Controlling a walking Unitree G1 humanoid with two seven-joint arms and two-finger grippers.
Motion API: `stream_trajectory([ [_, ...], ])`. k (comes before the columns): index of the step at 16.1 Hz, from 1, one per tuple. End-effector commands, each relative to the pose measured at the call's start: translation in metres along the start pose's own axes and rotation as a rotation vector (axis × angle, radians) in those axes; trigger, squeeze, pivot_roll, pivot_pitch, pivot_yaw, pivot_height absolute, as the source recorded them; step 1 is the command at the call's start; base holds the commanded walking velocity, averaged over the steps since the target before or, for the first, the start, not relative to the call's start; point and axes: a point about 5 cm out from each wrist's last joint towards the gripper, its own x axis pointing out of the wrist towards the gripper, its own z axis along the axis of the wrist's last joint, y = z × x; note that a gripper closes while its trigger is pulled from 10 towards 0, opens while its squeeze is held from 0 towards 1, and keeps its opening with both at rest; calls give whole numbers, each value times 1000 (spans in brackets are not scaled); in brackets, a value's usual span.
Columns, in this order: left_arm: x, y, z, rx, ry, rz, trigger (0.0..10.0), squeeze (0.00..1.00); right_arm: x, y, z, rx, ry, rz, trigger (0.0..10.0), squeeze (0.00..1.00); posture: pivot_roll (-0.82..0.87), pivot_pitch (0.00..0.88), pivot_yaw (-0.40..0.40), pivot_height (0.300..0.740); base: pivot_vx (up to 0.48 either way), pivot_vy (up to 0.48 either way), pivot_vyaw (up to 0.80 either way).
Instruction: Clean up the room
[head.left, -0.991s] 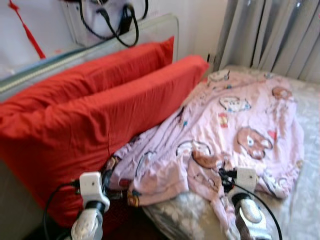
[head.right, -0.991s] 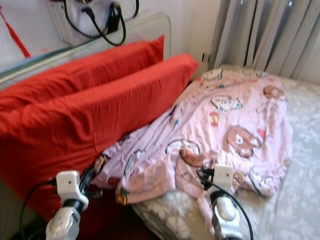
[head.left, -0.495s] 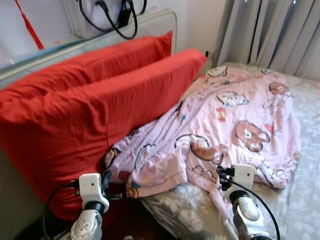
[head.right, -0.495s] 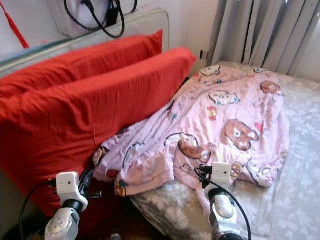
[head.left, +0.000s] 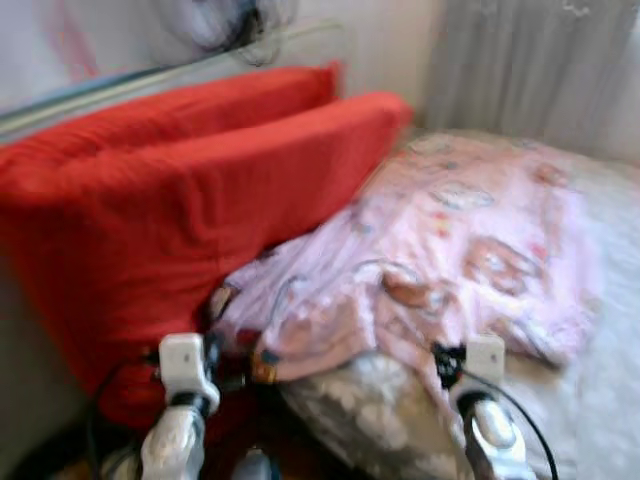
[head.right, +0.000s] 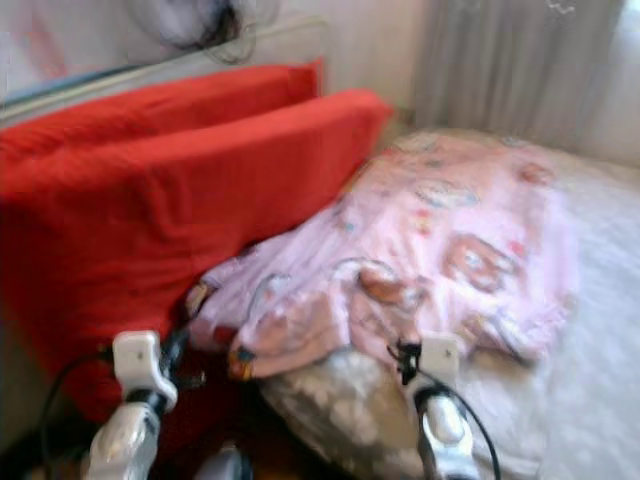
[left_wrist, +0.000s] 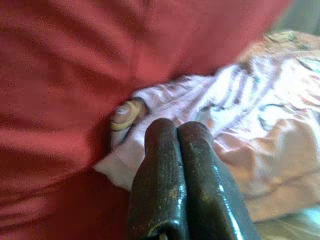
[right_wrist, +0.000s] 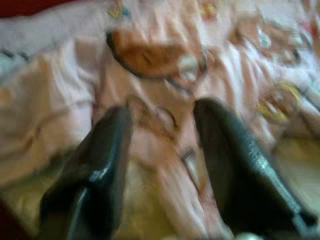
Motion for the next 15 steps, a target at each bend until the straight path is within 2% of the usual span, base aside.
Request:
stream_trajectory([
  [1,-6,3,-10,-10,53,11,10000,0,-1,3,-3,8,10,11,10000,0,43,0,27,648,0,0,0],
  [4,-4,1,-12,-18,64,-2,10000,0,-2,7,-5,20,18,34,10000,0,43,0,28,648,0,0,0],
  [12,-4,0,-14,-20,72,-15,10000,0,-2,4,-9,24,47,13,10000,0,42,0,30,648,0,0,0],
  [15,-3,-1,-14,-17,72,-19,10000,0,-3,4,-11,45,64,1,10000,0,45,0,30,648,246,0,0],
])
